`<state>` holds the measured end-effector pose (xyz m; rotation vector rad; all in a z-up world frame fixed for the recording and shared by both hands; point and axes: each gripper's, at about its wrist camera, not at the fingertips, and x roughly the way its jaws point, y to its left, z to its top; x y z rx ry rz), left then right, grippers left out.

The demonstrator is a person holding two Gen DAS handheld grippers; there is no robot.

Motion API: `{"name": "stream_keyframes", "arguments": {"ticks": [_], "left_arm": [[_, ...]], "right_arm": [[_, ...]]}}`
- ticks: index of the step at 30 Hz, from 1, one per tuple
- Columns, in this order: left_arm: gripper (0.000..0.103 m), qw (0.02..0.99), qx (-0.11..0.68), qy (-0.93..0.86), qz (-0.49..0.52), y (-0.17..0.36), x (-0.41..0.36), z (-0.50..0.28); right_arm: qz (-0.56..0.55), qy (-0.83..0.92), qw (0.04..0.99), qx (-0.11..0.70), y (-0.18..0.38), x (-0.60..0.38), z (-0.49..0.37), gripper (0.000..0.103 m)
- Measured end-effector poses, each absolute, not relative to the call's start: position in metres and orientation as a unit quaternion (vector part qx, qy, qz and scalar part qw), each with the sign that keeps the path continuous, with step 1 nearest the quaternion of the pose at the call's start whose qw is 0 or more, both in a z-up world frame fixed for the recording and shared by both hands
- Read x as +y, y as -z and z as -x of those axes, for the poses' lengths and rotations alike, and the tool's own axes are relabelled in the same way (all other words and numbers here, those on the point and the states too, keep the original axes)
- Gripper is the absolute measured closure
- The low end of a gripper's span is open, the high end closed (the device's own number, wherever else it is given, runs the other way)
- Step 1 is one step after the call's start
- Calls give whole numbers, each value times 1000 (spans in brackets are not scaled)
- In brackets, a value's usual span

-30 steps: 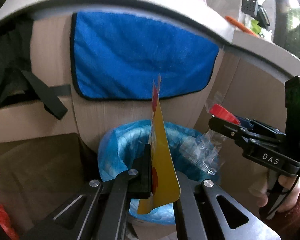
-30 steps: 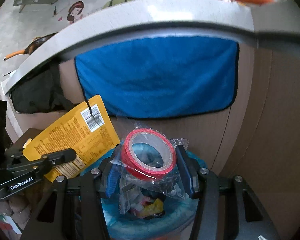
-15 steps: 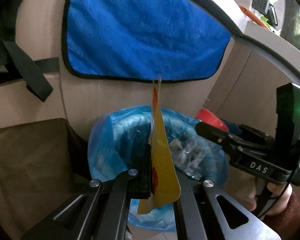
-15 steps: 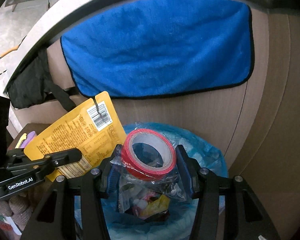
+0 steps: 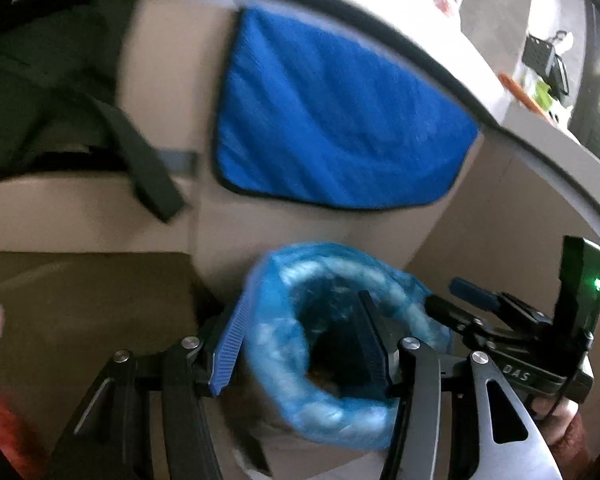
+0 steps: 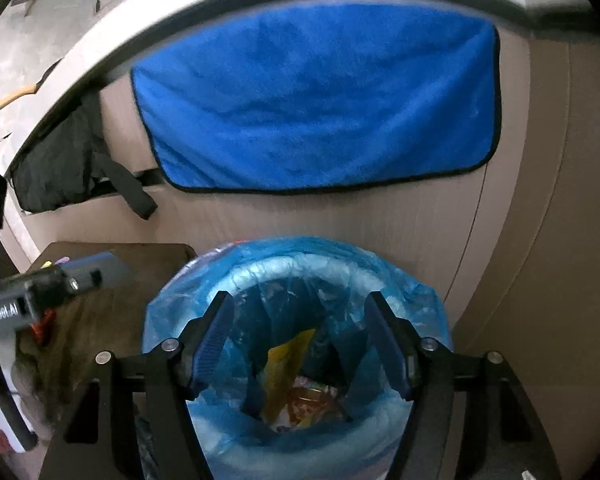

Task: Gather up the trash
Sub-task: 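Move both open grippers back to the red bag and soda can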

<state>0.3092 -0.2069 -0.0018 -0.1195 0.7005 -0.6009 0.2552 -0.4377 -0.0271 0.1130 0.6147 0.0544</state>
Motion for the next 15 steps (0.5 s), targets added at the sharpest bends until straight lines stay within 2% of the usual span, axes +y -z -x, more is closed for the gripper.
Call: {"name": "stream_keyframes", "arguments": {"ticks": [8,15], "left_arm": [[47,938,273,213,30,-44,-108,-256],[43,962,240,128,23,-54,-4,-203]], "right_arm": [[-21,-43,960,277,-6,-385,-224,38],[5,-91,961,260,-24,-315,-201,27]]}}
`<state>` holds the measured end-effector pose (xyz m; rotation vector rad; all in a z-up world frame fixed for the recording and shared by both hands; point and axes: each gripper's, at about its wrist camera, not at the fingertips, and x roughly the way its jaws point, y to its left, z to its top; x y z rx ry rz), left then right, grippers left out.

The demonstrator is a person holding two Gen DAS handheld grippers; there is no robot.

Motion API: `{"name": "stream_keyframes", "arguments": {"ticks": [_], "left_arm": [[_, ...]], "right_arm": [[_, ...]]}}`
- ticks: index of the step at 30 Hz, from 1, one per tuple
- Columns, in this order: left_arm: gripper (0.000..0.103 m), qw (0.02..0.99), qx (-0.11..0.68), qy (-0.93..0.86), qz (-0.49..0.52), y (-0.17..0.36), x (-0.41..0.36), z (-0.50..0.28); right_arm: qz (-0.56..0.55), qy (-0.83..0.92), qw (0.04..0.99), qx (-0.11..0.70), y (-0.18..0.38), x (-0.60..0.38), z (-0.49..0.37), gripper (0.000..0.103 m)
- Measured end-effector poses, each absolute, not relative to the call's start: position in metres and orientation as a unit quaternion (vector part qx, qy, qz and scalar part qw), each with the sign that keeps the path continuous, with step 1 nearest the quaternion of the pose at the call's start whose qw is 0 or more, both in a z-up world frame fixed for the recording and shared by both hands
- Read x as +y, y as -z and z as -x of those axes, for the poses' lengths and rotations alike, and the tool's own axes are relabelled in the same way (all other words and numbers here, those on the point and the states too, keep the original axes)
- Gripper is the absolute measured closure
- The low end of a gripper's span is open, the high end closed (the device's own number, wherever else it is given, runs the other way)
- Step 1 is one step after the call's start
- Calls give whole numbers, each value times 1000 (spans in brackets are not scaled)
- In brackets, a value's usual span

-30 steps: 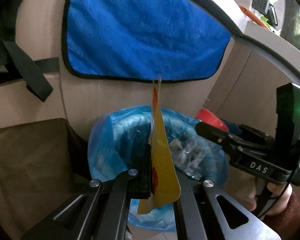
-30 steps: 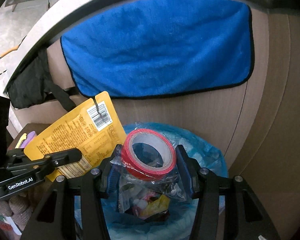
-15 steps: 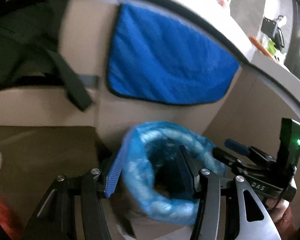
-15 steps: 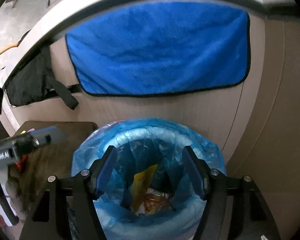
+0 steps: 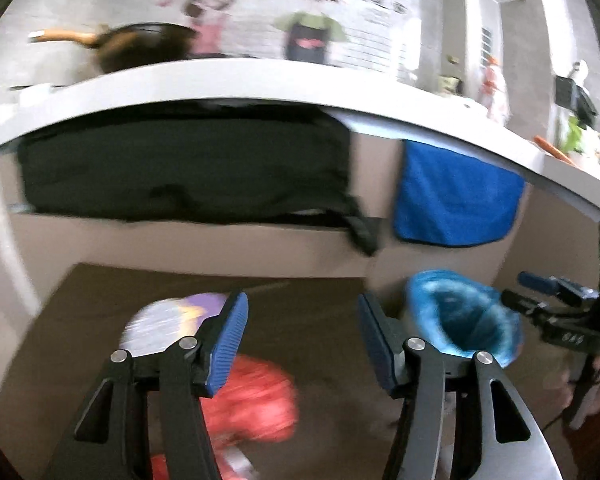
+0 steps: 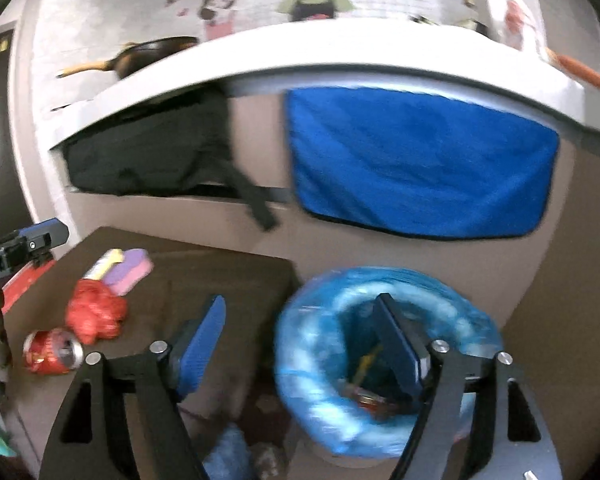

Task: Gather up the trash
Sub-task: 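Move both open grippers back to the red bag and soda can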

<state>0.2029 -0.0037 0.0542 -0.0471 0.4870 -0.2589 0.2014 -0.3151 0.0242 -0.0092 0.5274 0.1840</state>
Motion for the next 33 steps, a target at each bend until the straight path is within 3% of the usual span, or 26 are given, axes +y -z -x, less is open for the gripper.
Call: {"name": "stream_keyframes", "arguments": {"ticks": [6,14,33], "left_arm": [[40,964,260,49,23,-23,65,-161],[40,944,324,32,51,31,98,-140],[40,928,348,60,119,60,121,-127]], "right_arm": [[14,-148,953,263,-26,-251,-190,27],[35,-216,927,305,-7,-171,-200,27],[111,-269,889,355,28,-63,-224,27]]}}
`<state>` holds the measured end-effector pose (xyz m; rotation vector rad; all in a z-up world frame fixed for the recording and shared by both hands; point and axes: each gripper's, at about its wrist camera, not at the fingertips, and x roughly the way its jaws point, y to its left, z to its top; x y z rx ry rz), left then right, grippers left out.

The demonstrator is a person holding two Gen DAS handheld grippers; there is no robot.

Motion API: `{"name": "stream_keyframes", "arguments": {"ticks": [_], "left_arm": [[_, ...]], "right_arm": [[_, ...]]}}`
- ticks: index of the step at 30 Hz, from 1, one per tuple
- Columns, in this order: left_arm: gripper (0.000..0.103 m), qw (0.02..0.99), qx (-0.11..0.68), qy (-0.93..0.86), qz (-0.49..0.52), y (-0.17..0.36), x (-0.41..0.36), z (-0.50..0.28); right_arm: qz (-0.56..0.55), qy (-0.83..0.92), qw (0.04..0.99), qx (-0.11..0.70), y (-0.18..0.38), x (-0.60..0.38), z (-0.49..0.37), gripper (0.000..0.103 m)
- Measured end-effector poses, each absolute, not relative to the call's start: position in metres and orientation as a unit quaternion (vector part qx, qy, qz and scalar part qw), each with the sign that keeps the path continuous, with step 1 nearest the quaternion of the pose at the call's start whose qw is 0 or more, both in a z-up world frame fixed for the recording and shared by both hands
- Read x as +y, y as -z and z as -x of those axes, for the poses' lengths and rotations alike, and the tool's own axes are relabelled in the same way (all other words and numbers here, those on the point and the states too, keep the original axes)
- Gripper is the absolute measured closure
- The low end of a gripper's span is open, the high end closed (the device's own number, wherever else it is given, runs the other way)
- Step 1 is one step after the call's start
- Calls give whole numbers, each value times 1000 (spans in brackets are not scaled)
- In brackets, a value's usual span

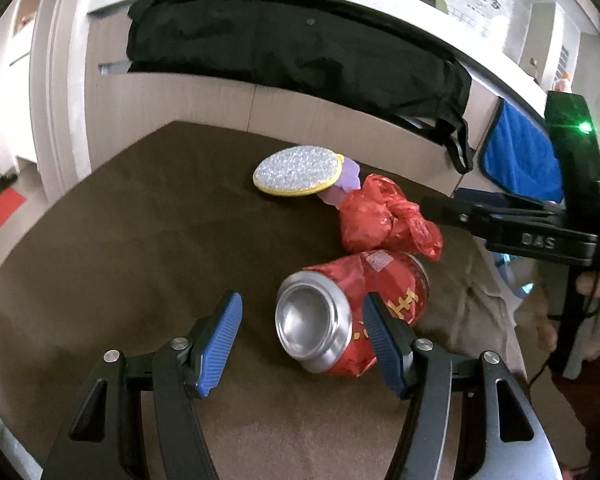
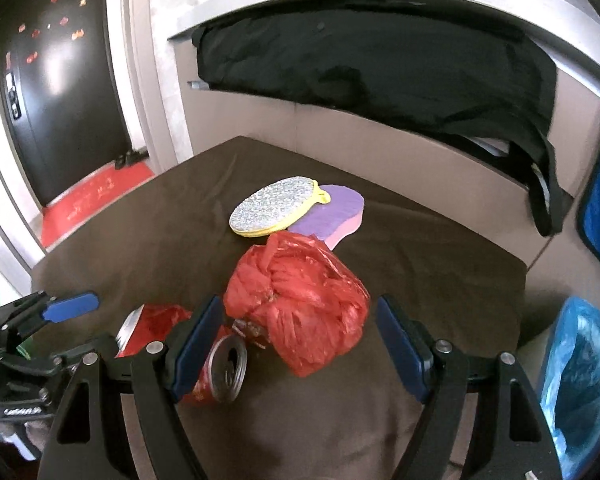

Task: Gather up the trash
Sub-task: 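Move both open grippers back to the red bag and soda can, then grasp the red plastic bag with the right gripper while the left grasps the glitter sponge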

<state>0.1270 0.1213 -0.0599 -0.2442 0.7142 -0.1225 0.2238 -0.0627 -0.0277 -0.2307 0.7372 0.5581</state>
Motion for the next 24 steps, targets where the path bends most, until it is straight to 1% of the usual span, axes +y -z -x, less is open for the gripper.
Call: {"name": "stream_keyframes", "arguments": {"ticks": [6,10,15,16,17,19,24], "left_arm": [[40,928,348,46,124,64,129,-125],[40,932,337,41,127,63,135,-123],[40,931,335,41,138,62,140,-123],[40,931,334,42,140,62,140,-124],[40,931,335,43,141,62,139,-124],[40,931,335,44,139,62,138,-123],[40,931,330,70,140,53,138,-132]], "right_arm": [[135,-269,878,372,40,-37,-247,27],[157,-257,868,394,59,-17,-271,27],[134,-271,859,413,66,-18,-285,29],[130,-275,857,416,64,-21,-285,34],[128,-276,857,416,63,-24,-285,42],[123,-276,856,419,61,-32,-284,49],[122,-228,872,415,56,-65,-280,53]]}}
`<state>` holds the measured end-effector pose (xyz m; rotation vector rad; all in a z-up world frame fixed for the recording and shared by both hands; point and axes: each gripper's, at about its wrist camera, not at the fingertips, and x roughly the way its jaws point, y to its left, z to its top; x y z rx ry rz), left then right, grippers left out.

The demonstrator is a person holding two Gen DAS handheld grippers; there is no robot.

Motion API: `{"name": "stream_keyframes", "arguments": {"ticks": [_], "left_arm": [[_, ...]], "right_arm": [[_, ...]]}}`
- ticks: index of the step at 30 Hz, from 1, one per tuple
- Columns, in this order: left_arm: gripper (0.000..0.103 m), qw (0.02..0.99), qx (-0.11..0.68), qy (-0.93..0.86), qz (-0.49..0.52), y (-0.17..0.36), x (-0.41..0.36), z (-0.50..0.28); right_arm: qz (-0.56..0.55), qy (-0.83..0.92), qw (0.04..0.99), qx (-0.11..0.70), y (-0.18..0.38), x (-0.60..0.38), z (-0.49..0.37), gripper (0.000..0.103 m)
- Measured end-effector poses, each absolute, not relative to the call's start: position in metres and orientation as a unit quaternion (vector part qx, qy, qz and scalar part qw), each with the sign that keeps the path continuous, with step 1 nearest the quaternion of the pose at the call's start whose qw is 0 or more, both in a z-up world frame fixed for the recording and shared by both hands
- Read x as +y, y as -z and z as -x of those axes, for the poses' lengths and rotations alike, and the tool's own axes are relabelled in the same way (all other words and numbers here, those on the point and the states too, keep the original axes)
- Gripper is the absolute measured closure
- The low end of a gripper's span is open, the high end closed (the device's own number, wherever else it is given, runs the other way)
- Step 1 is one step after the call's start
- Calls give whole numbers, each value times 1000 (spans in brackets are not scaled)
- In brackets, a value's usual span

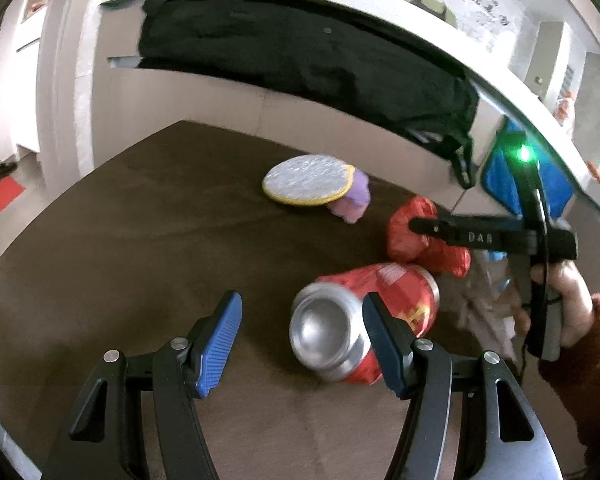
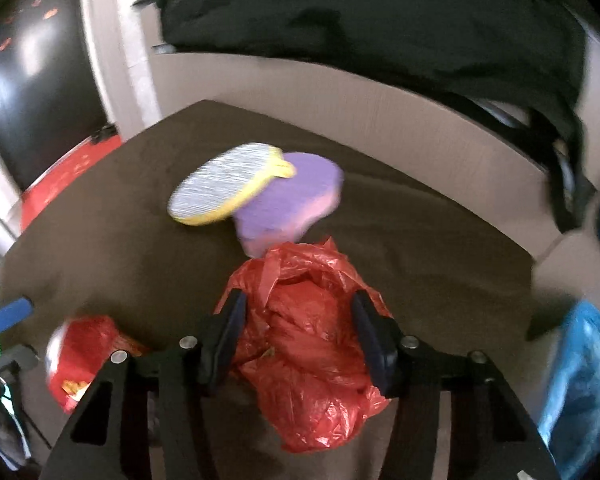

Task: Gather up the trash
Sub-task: 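Grasp the red plastic bag with the right gripper while the left grasps the glitter sponge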

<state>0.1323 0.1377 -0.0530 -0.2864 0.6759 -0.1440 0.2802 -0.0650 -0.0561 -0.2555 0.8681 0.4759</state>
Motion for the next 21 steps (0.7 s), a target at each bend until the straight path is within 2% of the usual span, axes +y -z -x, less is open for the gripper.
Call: {"name": "stream_keyframes", "arguments": {"ticks": [3,4,6,15,21], "left_arm": [[40,932,319,106,140,35,142,-157],[39,931,315,117,139,30,142,-166],[38,933,306,144,126,22,142,-190],[38,916,328,192,-130,45,104,-271],[38,893,353,156,-231,76,89,-291]], "right_arm": [[89,-208,879,420,52,-92,-282,56],[80,-203,882,418,50,-101,-282,64],[61,-198,886,414,46,-118,-281,64],[-1,-206,894,398,41,-150,-277,64],[-31,-215,889,402,42,-155,-286,63]]}}
